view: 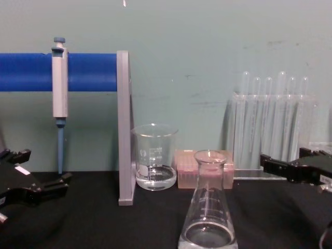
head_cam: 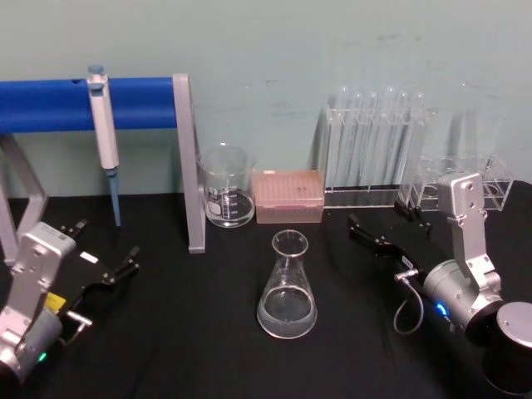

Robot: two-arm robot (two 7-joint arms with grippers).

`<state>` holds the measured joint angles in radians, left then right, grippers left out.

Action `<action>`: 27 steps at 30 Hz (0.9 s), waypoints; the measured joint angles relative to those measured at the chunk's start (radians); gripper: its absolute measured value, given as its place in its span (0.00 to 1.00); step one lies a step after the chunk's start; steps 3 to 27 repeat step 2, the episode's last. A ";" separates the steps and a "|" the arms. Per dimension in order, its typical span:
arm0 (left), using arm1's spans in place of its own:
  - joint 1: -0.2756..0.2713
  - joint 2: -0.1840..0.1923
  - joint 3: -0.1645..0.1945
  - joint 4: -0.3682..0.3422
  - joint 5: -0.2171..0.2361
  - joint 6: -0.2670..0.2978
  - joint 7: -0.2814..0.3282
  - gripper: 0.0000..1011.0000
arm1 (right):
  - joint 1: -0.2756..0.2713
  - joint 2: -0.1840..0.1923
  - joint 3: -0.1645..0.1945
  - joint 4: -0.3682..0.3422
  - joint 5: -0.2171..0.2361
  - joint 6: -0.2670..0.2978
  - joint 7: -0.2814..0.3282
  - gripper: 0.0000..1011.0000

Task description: Grasp the erlenmeyer flask with one hand, shake it three times, then place it back.

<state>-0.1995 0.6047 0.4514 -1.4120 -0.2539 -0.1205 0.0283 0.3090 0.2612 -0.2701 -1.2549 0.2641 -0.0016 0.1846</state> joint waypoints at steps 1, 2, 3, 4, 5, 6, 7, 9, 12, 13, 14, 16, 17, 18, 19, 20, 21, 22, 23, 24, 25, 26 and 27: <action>0.000 0.000 0.000 0.000 0.000 0.000 0.000 0.99 | 0.000 0.000 0.000 0.000 0.000 0.000 0.000 0.99; 0.000 0.000 0.000 0.000 0.000 0.000 0.000 0.99 | 0.000 0.000 0.000 0.000 0.000 0.000 0.000 0.99; 0.000 0.000 0.000 0.000 0.000 0.000 0.000 0.99 | 0.000 0.000 0.000 0.000 0.000 0.000 0.000 0.99; 0.000 0.000 0.000 0.000 0.000 0.000 0.000 0.99 | 0.000 0.000 0.000 0.000 0.000 0.000 0.000 0.99; 0.000 0.000 0.000 0.000 0.000 0.000 0.000 0.99 | 0.000 0.000 0.000 0.000 0.000 0.000 0.000 0.99; 0.000 0.000 0.000 0.000 0.000 0.000 0.000 0.99 | 0.000 0.000 0.000 0.000 0.000 0.000 0.000 0.99; 0.000 0.000 0.000 0.000 0.000 0.000 0.000 0.99 | 0.000 0.000 0.000 0.000 0.000 0.000 0.000 0.99; 0.000 0.000 0.000 0.000 0.000 0.000 0.000 0.99 | 0.000 0.000 0.000 0.000 0.000 0.000 0.000 0.99; 0.000 0.000 0.000 0.000 0.000 0.000 0.000 0.99 | 0.000 0.000 0.000 0.000 0.000 0.000 0.000 0.99; 0.000 0.000 0.000 0.000 0.000 0.000 0.000 0.99 | 0.000 0.000 0.000 0.000 0.000 0.000 0.000 0.99; 0.000 0.000 0.000 0.000 0.000 0.000 0.000 0.99 | 0.000 0.000 0.000 0.000 0.000 0.000 0.000 0.99; 0.000 0.000 0.000 0.000 0.000 0.000 0.000 0.99 | 0.000 0.000 0.000 0.000 0.000 0.000 0.000 0.99; 0.000 0.000 0.000 0.000 0.000 0.000 0.000 0.99 | 0.000 0.000 0.000 0.000 0.000 0.000 0.000 0.99; 0.000 0.000 0.000 0.000 0.000 0.000 0.000 0.99 | 0.000 0.000 0.000 0.000 0.000 0.000 0.000 0.99; 0.000 0.000 0.000 0.000 0.000 0.000 0.000 0.99 | 0.000 0.000 0.000 0.000 0.000 0.000 0.000 0.99; 0.000 0.000 0.000 0.000 0.000 0.000 0.000 0.99 | 0.000 0.000 0.000 0.000 0.000 0.000 0.000 0.99; 0.000 0.000 0.000 0.000 0.000 0.000 0.000 0.99 | 0.000 0.000 0.000 0.000 0.000 0.000 0.000 0.99; 0.000 0.000 0.000 0.000 0.000 0.000 0.000 0.99 | 0.000 0.000 0.000 0.000 0.000 0.000 0.000 0.99; 0.000 0.000 0.000 0.000 0.000 0.000 0.000 0.99 | 0.000 0.000 0.000 0.000 0.000 0.000 0.000 0.99; 0.000 0.000 0.000 0.000 0.000 0.000 0.000 0.99 | 0.000 0.000 0.000 0.000 0.000 0.000 0.000 0.99; 0.000 0.000 0.000 0.000 0.000 0.000 0.000 0.99 | 0.000 0.000 0.000 0.000 0.000 0.000 0.000 0.99; 0.000 0.000 0.000 0.000 0.000 0.000 0.000 0.99 | 0.000 0.000 0.000 0.000 0.000 0.000 0.000 0.99; 0.000 0.000 0.000 0.000 0.000 0.000 0.000 0.99 | 0.000 0.000 0.000 0.000 0.000 0.000 0.000 0.99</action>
